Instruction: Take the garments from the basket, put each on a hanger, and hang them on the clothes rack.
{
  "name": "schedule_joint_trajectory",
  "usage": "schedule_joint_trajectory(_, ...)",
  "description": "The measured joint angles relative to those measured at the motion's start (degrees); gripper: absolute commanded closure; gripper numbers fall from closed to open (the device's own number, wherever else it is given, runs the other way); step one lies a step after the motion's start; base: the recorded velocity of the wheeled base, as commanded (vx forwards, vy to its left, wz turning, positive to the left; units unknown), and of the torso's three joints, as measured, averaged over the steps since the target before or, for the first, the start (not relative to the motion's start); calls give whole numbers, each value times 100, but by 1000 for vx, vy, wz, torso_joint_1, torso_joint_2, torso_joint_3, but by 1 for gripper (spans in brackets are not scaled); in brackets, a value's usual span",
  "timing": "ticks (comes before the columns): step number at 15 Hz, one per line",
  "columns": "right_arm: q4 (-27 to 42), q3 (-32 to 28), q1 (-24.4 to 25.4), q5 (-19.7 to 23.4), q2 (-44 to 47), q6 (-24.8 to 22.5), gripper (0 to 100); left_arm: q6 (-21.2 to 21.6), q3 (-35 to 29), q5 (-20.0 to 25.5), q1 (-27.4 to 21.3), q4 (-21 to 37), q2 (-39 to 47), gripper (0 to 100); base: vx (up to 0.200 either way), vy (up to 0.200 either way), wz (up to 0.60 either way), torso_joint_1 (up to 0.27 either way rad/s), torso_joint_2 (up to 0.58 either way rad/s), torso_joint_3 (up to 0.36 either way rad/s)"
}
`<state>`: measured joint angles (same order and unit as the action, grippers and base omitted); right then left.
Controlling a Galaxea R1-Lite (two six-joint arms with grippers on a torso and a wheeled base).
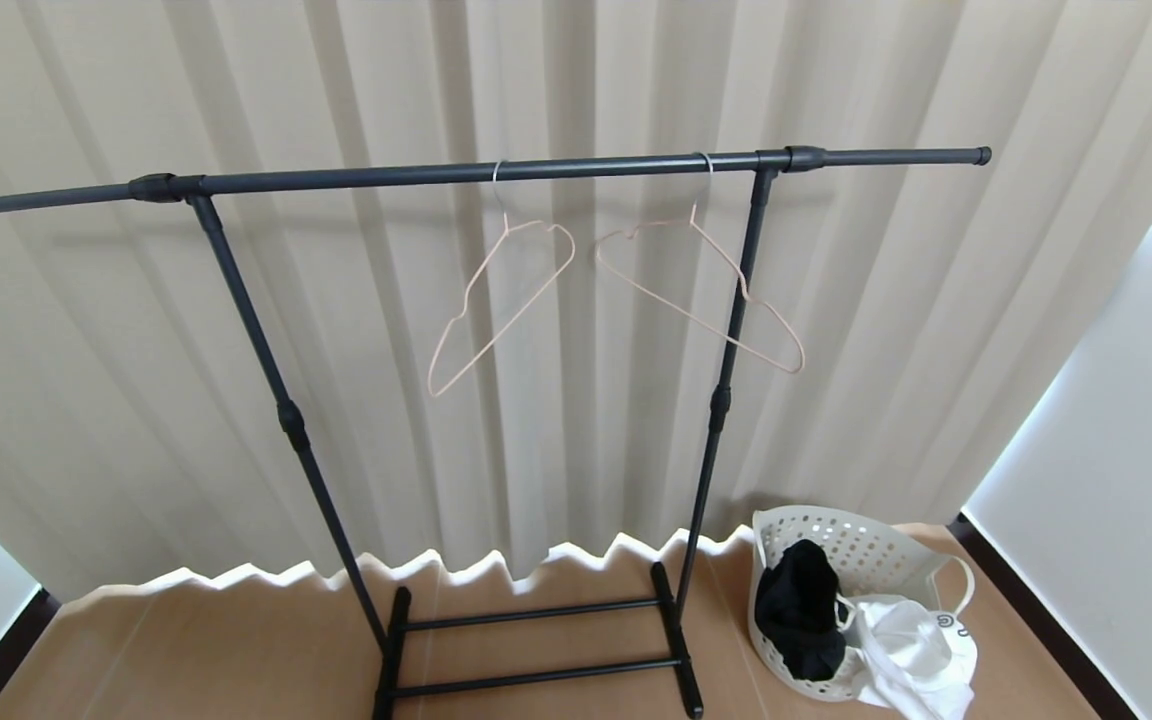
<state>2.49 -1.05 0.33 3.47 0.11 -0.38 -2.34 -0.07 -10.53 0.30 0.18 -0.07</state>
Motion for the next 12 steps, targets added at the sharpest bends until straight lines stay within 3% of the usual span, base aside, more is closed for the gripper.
schedule_joint_trajectory(12, 7, -10, 0, 11, 0, -22, 0, -20, -2, 0, 2, 2, 0, 0, 0, 0, 0, -207, 513, 303)
